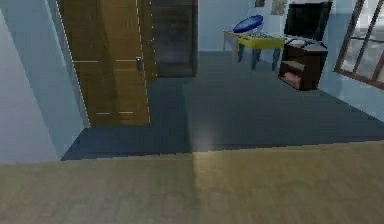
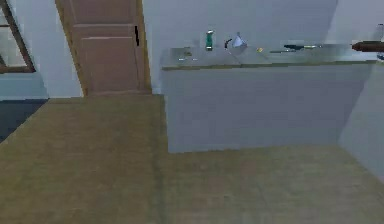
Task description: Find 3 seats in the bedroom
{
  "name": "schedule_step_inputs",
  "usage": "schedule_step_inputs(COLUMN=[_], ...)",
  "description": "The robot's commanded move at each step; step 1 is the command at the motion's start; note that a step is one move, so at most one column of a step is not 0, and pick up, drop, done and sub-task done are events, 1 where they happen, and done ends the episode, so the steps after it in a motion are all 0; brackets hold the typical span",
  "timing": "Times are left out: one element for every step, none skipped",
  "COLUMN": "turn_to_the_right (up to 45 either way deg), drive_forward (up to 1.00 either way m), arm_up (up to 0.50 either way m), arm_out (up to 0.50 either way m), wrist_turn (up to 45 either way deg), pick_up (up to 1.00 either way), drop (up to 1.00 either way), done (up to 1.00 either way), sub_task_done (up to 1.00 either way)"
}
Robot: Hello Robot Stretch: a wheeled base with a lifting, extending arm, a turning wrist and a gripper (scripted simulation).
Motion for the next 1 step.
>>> schedule_step_inputs(turn_to_the_right=[0.0], drive_forward=[1.00], arm_up=[0.00], arm_out=[0.00], wrist_turn=[0.0], pick_up=[0.00], drop=[0.00], done=[0.00], sub_task_done=[0.00])
